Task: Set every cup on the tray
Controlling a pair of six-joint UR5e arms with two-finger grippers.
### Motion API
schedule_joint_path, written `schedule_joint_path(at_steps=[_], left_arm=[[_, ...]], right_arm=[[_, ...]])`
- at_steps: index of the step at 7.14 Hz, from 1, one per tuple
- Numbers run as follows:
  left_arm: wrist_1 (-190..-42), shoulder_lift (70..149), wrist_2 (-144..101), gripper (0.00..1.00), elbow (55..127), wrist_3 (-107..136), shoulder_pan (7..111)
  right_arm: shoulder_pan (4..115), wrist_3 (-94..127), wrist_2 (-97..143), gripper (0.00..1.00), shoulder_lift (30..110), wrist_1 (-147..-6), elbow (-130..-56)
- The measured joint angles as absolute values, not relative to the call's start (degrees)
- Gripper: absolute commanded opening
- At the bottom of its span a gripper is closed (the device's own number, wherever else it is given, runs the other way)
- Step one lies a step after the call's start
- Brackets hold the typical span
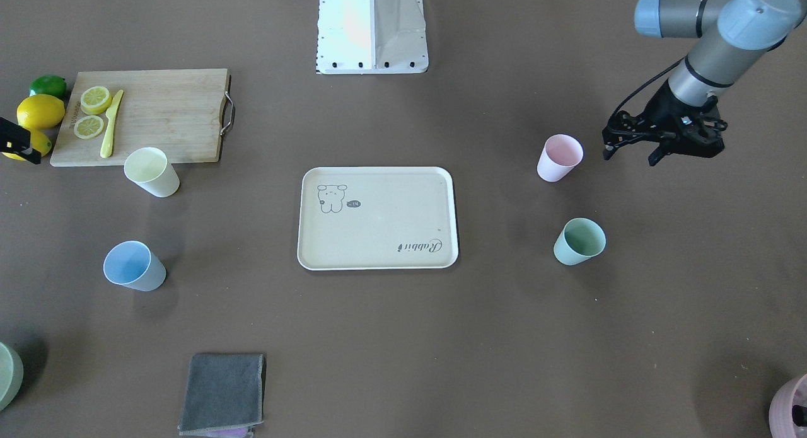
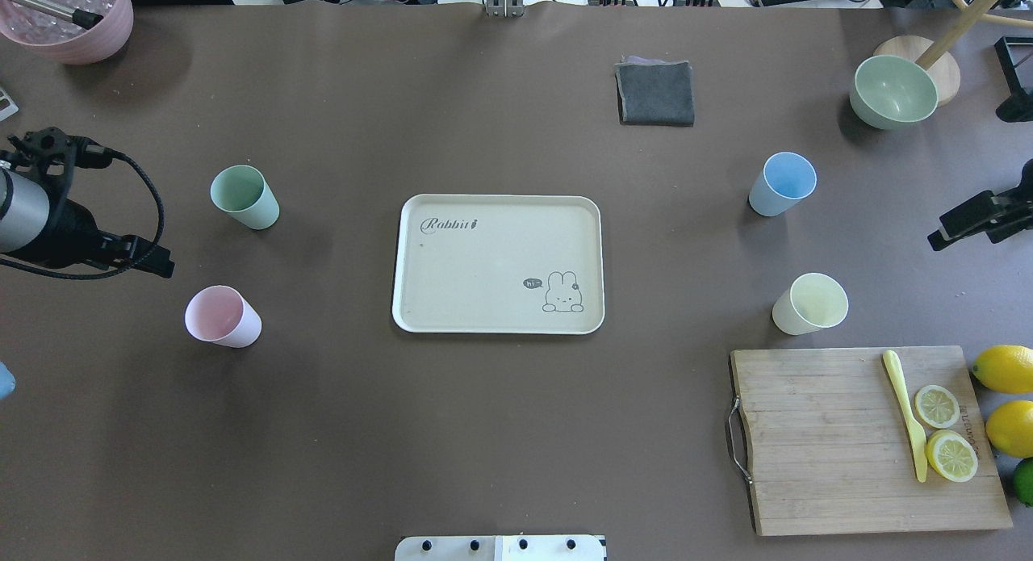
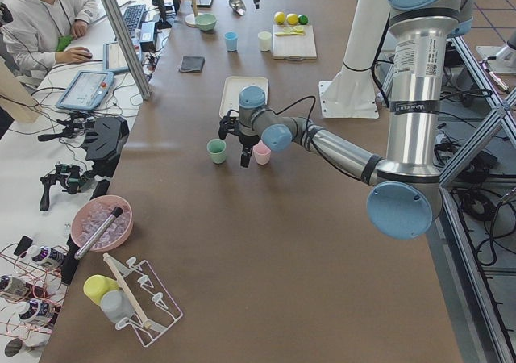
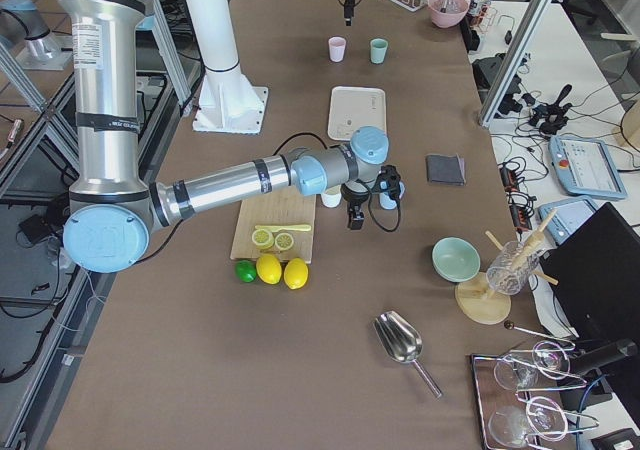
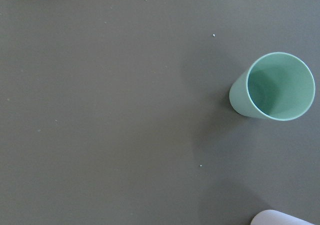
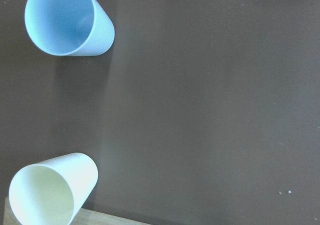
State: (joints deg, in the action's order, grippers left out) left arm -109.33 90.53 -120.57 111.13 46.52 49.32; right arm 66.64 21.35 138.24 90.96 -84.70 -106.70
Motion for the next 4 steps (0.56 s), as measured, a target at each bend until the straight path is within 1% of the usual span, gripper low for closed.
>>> schedule_joint_path(at_steps=[1, 3, 4], left_arm=[[-109.51, 90.53, -119.54, 0.83, 111.08, 47.32, 47.23], [-109.55, 90.93, -118.98, 0.59, 110.66, 48.7, 44.35], [-109.56, 91.31, -118.71, 0.22, 110.49, 50.01, 42.8]], right_arm=[[63.83, 25.68, 137.52, 0.95, 90.85, -82.04, -106.69], [61.02, 30.25, 137.08, 0.94, 90.8, -78.69, -106.51], [60.32, 30.85, 137.04, 0.94, 90.73, -78.31, -106.42]])
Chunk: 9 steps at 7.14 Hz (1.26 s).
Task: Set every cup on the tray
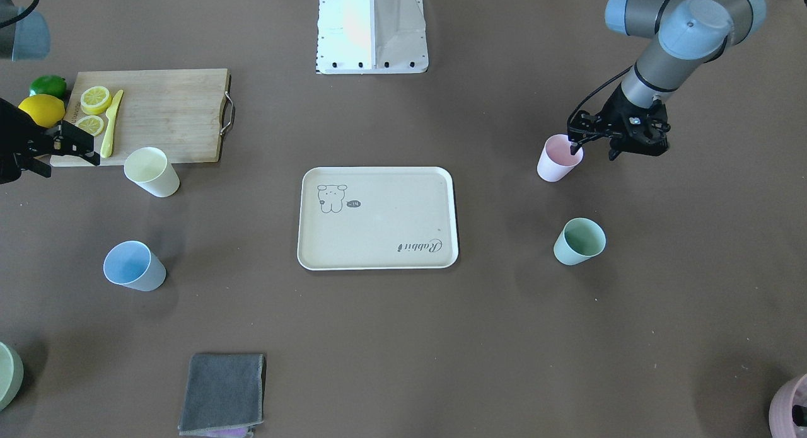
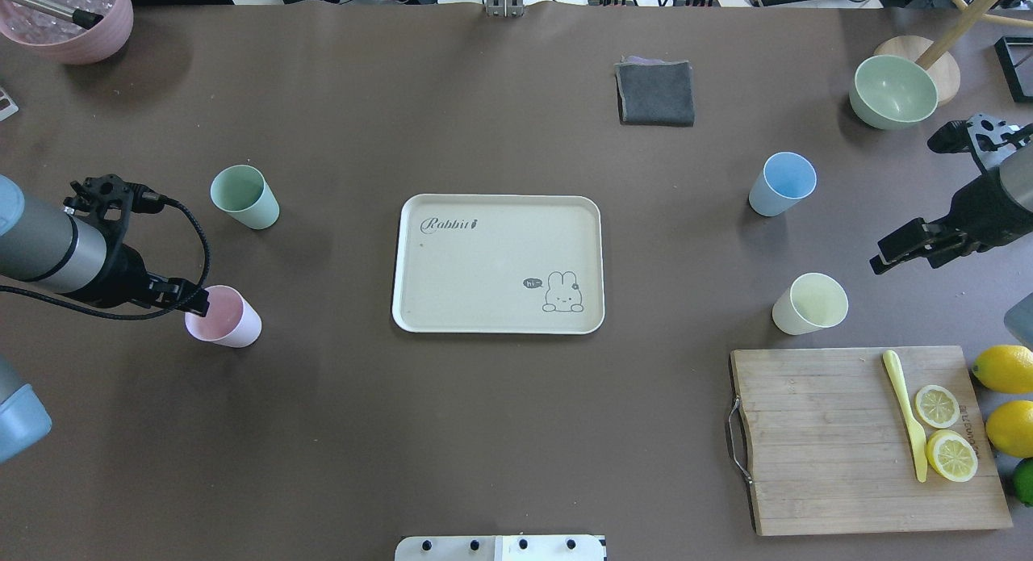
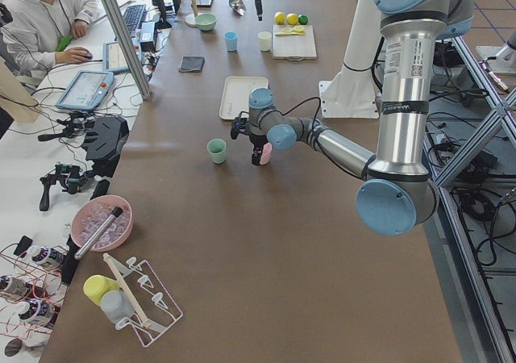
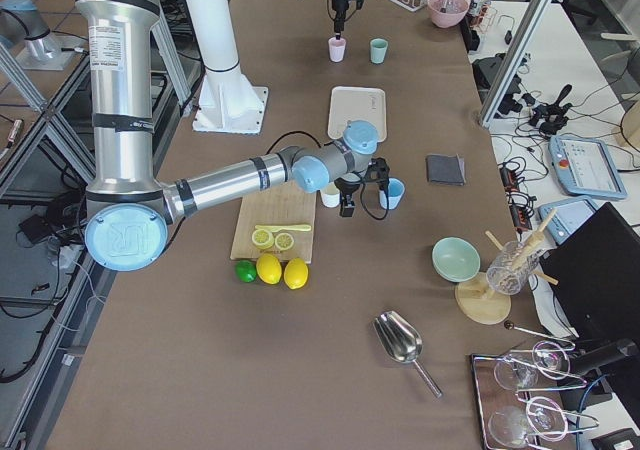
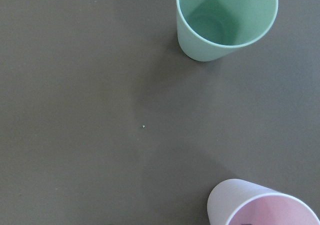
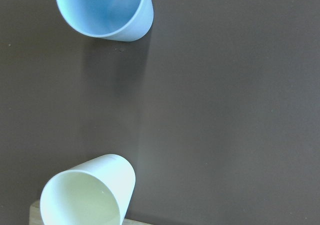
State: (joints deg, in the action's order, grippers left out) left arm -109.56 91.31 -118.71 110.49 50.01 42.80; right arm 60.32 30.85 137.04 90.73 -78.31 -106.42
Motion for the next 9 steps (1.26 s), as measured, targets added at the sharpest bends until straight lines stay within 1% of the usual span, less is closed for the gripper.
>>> schedule_joint_path(at_steps=[1, 3, 4, 5, 6, 7, 8, 9], left_arm=[[-109.55, 91.77, -118.25, 0.0, 110.14, 51.06, 41.72], [-109.52, 92.55, -117.79, 0.0, 109.49, 51.92, 40.9], [-109.44, 93.13, -117.87, 0.0, 109.56, 52.13, 40.82], [-109.36, 93.44, -117.99, 0.0, 109.83, 52.23, 40.81], [-109.17, 94.1, -118.06, 0.0, 110.03, 52.48, 40.8], [-108.38, 95.82, -118.12, 0.0, 110.02, 53.56, 40.82], [-105.84, 99.33, -118.53, 0.0, 109.86, 55.58, 40.86], [-101.93, 104.04, -119.18, 0.0, 109.43, 57.75, 40.85]], right_arm=[[59.71, 31.19, 136.99, 0.92, 90.45, -78.19, -106.21], [57.89, 33.74, 136.58, 0.86, 88.86, -78.14, -105.72], [56.15, 36.41, 135.63, 0.8, 87.87, -78.14, -105.44], [54.59, 38.32, 134.35, 0.71, 87.1, -78.14, -104.82], [53.56, 39.14, 133.16, 0.45, 86.59, -78.11, -103.82], [53.12, 39.26, 132.3, 0.17, 86.56, -78.08, -103.04], [52.95, 39.26, 131.89, 0.0, 86.65, -78.06, -102.69], [52.77, 39.27, 131.88, 0.0, 86.59, -78.05, -102.52]])
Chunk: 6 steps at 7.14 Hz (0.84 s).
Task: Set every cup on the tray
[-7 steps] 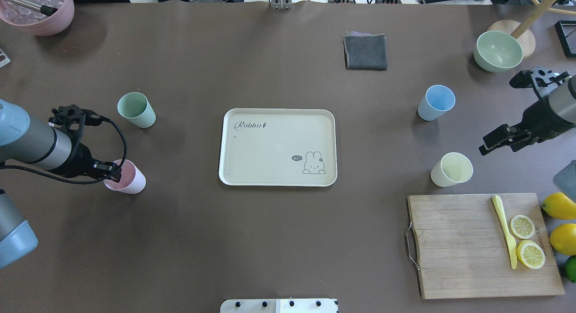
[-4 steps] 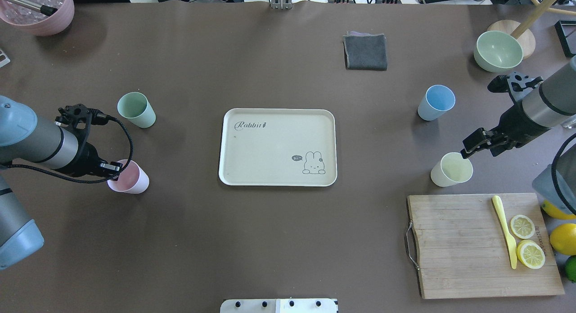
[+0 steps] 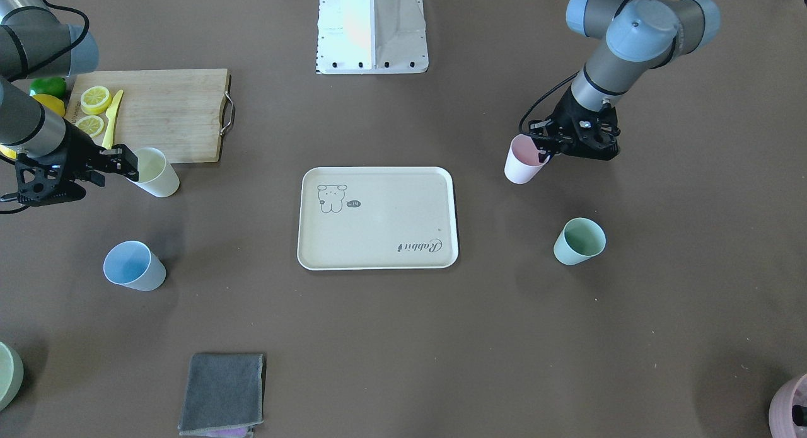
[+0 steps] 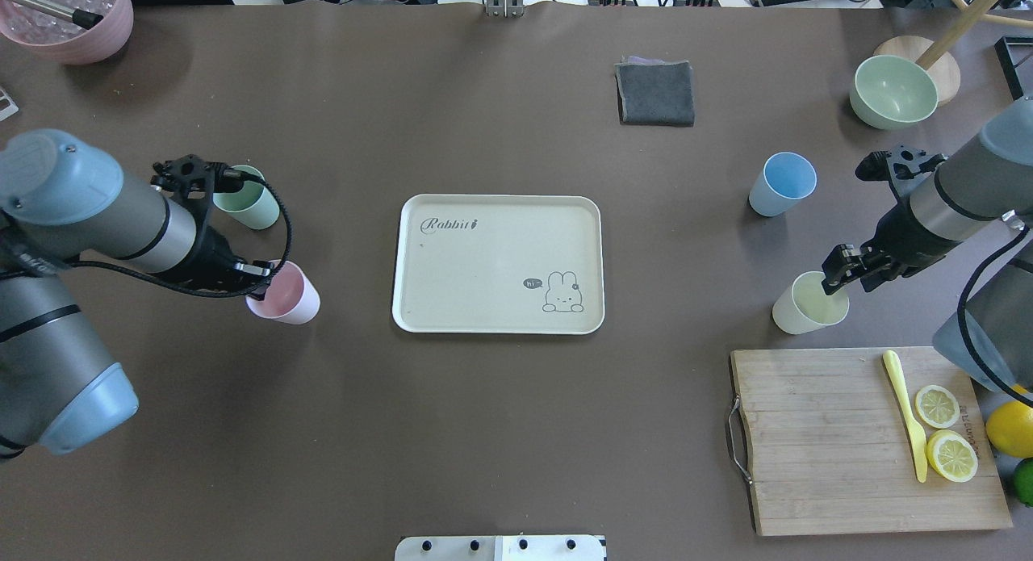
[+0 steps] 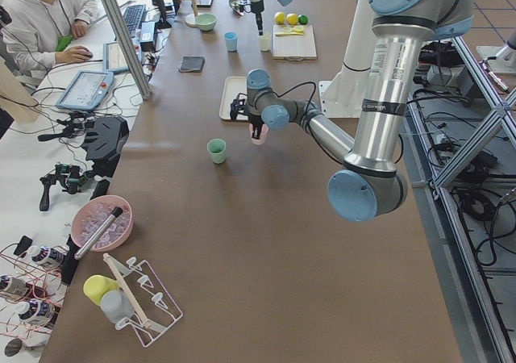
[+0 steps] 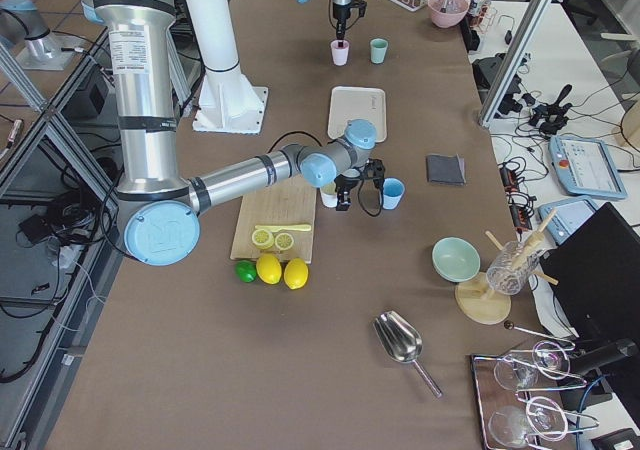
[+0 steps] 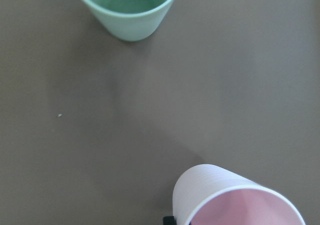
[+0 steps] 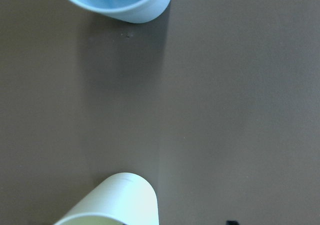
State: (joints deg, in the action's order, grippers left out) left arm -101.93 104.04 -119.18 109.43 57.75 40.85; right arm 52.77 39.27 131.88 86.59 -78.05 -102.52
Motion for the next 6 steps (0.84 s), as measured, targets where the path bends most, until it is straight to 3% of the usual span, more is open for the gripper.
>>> schedule_joint_path(at_steps=[3, 6], left_arm=[[-96.35, 116.17, -119.37, 0.0, 103.46, 63.54, 40.15], [-96.2, 122.83, -117.27, 0.0, 97.72, 67.7, 37.11]], right_arm=[[52.6, 39.41, 134.03, 0.0, 85.5, -78.16, -103.06], [51.51, 45.19, 135.79, 0.0, 78.74, -78.84, -102.94]])
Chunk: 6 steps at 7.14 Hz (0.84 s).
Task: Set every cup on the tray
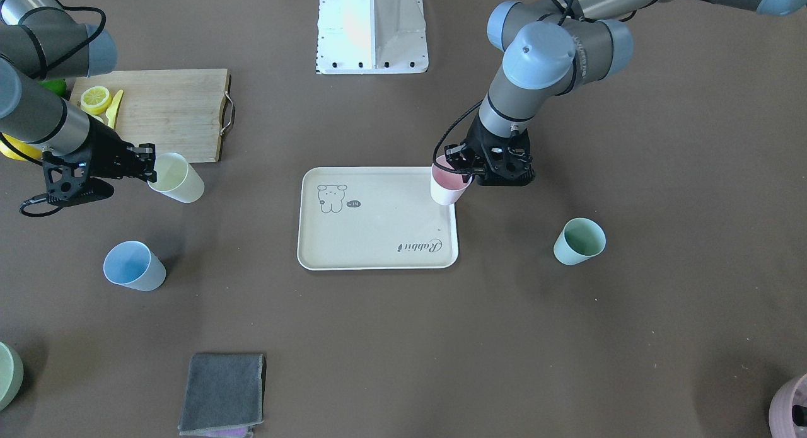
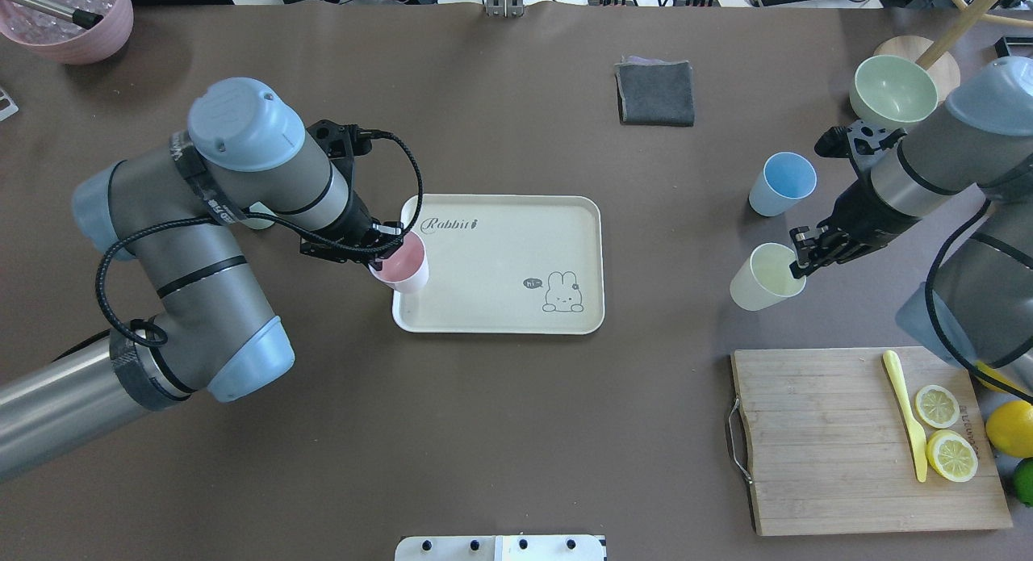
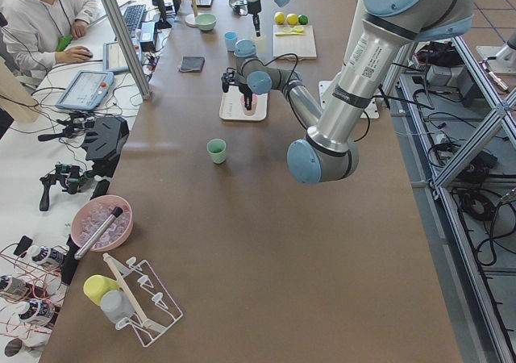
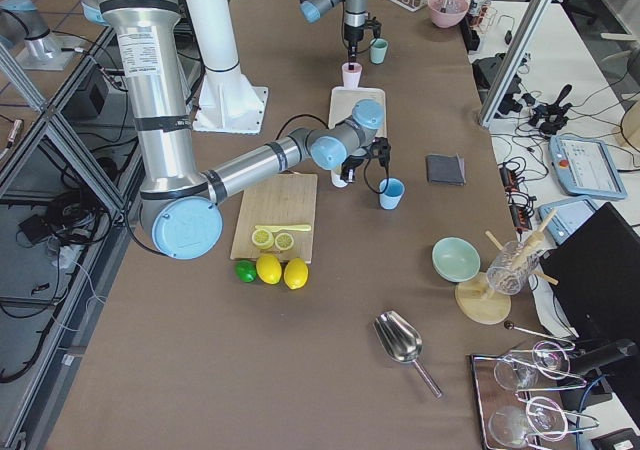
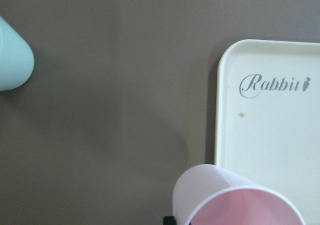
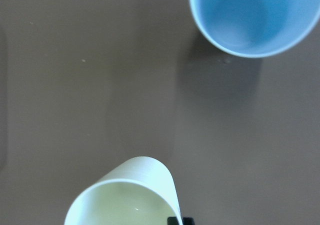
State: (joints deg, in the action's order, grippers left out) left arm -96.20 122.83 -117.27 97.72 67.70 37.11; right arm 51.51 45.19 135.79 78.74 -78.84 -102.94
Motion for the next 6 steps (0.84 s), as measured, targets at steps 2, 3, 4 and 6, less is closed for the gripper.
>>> schedule_joint_path(at_steps=[2, 3, 4, 6], left_arm=[[-96.41, 123.71, -115.14, 0.0, 96.26, 68.32, 34.87], [-96.46, 123.79, -114.5, 0.29, 95.82, 68.34, 34.26], [-96.49, 123.82, -114.23, 0.98, 95.65, 68.3, 34.0], [-96.5, 123.93, -114.12, 0.98, 96.04, 67.84, 34.1]], right_arm=[[47.77, 55.43, 134.49, 0.0, 70.94, -78.9, -101.54], [45.7, 60.1, 132.78, 0.0, 67.8, -78.85, -101.07], [43.82, 63.66, 131.16, 0.0, 65.6, -78.79, -100.75], [40.34, 68.25, 127.14, 0.0, 61.95, -78.64, -98.93]])
